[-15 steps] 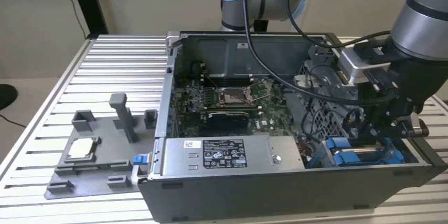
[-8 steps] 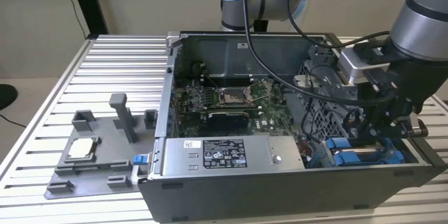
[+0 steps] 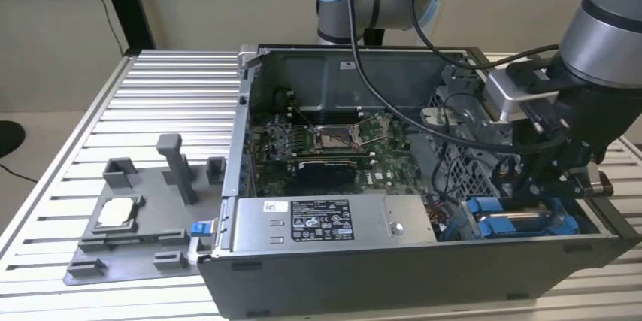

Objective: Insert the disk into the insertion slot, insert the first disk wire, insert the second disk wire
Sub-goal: 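Insert the second disk wire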

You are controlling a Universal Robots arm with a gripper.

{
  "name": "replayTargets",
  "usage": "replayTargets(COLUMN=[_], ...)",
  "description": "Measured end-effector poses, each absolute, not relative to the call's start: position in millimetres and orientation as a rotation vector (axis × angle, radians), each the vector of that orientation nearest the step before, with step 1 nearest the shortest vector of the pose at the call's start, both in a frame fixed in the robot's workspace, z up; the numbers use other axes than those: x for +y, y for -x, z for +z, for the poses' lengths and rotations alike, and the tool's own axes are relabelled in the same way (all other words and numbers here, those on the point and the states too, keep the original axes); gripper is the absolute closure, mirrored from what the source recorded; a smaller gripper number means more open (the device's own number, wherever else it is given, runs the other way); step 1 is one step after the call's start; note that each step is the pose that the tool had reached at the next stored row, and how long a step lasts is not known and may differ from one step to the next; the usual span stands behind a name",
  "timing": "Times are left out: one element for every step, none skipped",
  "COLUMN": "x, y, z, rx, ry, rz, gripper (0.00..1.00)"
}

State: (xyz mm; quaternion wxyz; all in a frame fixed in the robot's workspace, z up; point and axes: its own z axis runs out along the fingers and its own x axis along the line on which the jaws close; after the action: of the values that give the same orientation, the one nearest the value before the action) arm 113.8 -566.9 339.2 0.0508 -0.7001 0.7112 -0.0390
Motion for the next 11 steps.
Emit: replayTargets(x=[-566.8,-566.8,-566.9,-566.9,-566.9,-566.9,-566.9,-566.9,-566.9,-566.9,-566.9], y=[-113.8,-113.8,-113.8,-113.8,-113.8,-113.8,-113.8,-113.8,-113.8,-113.8,-113.8], z=[338.8,338.3,337.7,337.0,336.4,335.9,335.6,335.4,335.2,335.1,335.1], rx=[2.165,2.165,2.165,2.165,2.165,2.165,2.165,2.165,2.165,2.165,2.165], ry=[2.131,2.131,2.131,2.131,2.131,2.131,2.131,2.131,2.131,2.131,2.131], rz=[-0.119,-0.119,-0.119,-0.119,-0.12,-0.12,-0.12,-0.119,-0.119,-0.119,-0.119], gripper=[1.0,1.0,1.0,1.0,1.0,1.0,1.0,1.0,1.0,1.0,1.0])
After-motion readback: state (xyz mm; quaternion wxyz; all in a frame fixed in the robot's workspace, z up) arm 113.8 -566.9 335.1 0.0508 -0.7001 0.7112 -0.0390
